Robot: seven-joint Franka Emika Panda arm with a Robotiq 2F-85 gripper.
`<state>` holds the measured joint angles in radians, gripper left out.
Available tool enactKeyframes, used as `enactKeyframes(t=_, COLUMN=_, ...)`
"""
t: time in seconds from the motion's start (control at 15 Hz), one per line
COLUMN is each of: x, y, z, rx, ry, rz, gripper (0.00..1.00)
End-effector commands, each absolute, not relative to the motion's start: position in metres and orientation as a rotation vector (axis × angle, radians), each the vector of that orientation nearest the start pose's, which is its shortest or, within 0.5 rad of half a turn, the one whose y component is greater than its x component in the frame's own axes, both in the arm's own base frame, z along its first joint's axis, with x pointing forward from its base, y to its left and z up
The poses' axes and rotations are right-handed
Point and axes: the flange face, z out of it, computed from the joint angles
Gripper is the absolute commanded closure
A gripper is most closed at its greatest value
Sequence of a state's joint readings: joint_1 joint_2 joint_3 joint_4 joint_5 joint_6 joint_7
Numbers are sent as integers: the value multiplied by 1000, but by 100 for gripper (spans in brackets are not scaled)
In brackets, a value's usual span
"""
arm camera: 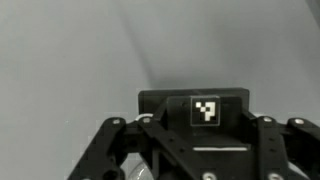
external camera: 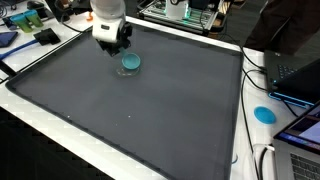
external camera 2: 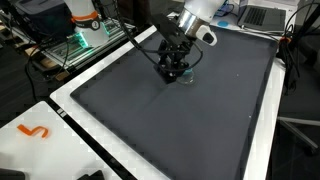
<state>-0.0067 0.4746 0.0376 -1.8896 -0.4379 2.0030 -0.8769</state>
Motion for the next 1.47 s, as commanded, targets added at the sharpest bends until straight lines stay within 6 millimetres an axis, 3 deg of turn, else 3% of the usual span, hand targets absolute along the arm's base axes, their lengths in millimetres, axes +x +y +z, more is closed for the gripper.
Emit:
enactKeyframes(t=0.0, x=598, y=-9, z=218, rx=-2687, ry=-1778, rz=867, gripper=69)
enactKeyframes(t=0.6, x=601, y=-6, z=206, rx=-2664, ry=-1804, rz=966, gripper=69)
enactKeyframes(t=1.4, x=602, y=-1, z=195, rx=-2641, ry=-1810, rz=974, gripper=69)
